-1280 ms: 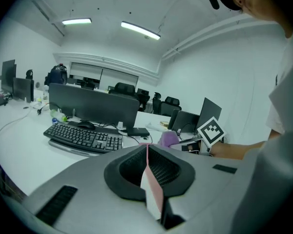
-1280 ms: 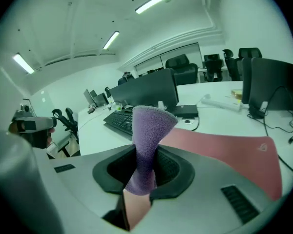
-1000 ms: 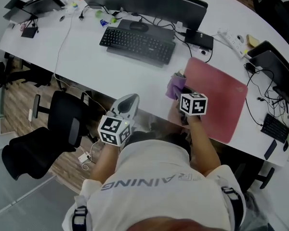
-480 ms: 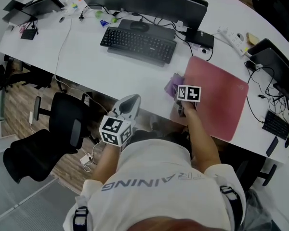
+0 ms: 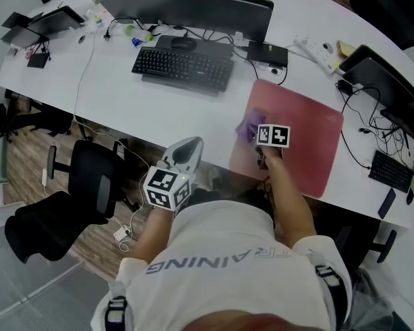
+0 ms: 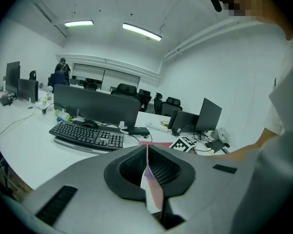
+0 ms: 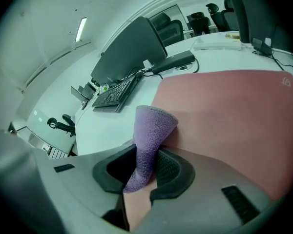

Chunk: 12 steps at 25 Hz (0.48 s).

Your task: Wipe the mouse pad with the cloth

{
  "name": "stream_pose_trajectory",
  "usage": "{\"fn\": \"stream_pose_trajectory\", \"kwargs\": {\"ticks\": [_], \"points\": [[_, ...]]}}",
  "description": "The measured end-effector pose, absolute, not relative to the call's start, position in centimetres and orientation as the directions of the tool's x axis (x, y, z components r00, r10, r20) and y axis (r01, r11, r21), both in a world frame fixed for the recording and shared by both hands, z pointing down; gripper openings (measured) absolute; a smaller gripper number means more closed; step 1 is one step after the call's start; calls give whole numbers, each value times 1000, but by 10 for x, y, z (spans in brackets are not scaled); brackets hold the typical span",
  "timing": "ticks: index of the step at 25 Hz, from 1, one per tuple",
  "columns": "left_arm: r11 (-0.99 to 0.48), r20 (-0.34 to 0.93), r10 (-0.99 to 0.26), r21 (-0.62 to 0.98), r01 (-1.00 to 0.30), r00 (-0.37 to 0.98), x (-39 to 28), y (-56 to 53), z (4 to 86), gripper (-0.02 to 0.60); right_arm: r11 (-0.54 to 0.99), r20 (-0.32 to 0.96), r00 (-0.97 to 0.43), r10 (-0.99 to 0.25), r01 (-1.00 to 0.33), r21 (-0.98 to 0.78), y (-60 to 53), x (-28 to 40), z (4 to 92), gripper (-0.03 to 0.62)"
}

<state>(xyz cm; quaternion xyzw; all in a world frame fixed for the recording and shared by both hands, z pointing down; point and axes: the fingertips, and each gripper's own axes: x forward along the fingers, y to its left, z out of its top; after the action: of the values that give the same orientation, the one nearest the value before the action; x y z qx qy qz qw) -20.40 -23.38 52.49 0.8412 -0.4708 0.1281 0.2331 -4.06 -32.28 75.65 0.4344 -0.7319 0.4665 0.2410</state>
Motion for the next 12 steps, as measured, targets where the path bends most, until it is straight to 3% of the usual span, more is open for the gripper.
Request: {"fn": "stream_pose_trajectory", "kwargs": {"ticks": [12], "points": [[-488, 406, -727, 262, -833, 554, -89, -214, 509, 32, 143, 759, -492, -426, -865, -481, -291, 86, 756, 106]]}}
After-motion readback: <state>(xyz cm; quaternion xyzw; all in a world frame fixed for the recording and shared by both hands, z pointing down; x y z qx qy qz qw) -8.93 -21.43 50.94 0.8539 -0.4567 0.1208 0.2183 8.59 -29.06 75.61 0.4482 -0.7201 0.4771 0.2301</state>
